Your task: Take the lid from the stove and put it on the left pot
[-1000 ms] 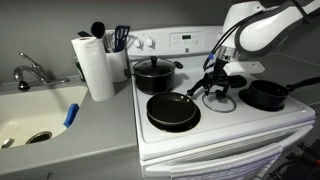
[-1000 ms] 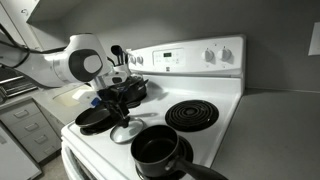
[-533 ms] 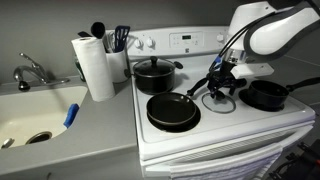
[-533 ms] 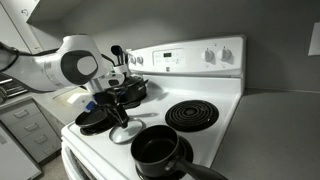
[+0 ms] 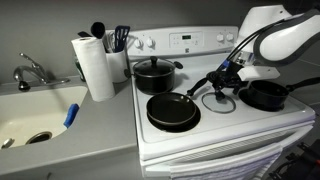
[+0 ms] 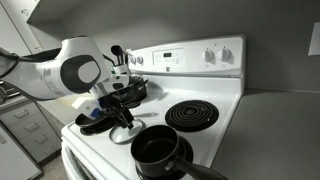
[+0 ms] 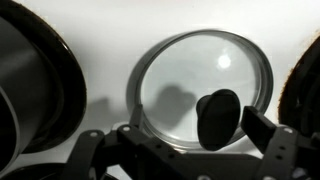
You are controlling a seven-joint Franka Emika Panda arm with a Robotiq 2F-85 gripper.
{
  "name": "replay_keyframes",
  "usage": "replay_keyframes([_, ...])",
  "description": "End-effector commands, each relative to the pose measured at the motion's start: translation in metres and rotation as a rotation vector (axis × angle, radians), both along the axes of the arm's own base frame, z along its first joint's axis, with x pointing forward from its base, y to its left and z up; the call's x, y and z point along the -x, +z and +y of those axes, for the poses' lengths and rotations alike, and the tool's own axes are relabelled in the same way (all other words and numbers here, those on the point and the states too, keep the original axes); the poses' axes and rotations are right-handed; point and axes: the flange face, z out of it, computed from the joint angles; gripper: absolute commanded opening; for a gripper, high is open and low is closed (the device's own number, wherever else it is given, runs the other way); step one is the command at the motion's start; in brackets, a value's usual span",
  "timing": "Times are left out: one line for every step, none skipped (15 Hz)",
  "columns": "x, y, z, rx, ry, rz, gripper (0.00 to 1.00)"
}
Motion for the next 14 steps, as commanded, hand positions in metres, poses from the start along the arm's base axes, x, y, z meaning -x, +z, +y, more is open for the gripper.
replay_keyframes([-0.009, -0.014, -0.014, 0.002, 0.022, -0.023, 1.0])
replay_keyframes([-0.012, -0.016, -0.016, 0.003, 0.028, -0.026, 1.0])
replay_keyframes([-0.015, -0.017, -0.019, 0.002, 0.034, -0.026, 1.0])
replay_keyframes([-0.017, -0.019, -0.022, 0.001, 0.042, -0.025, 1.0])
replay_keyframes([-0.02, -0.02, -0.024, -0.001, 0.051, -0.026, 1.0])
replay_keyframes([-0.023, -0.02, -0.025, -0.004, 0.063, -0.025, 1.0])
replay_keyframes([-0.027, -0.02, -0.025, -0.007, 0.077, -0.024, 1.0])
replay_keyframes([-0.03, -0.019, -0.025, -0.009, 0.09, -0.021, 1.0])
replay_keyframes([-0.033, -0.018, -0.024, -0.016, 0.103, -0.021, 1.0])
replay_keyframes([-0.04, -0.013, -0.021, -0.023, 0.118, -0.015, 1.0])
replay_keyframes([-0.045, -0.011, -0.018, -0.033, 0.14, -0.018, 1.0])
replay_keyframes([-0.05, -0.008, -0.016, -0.043, 0.149, -0.019, 1.0])
replay_keyframes([-0.054, -0.007, -0.013, -0.052, 0.164, -0.026, 1.0])
replay_keyframes([-0.057, -0.006, -0.008, -0.062, 0.177, -0.022, 1.0])
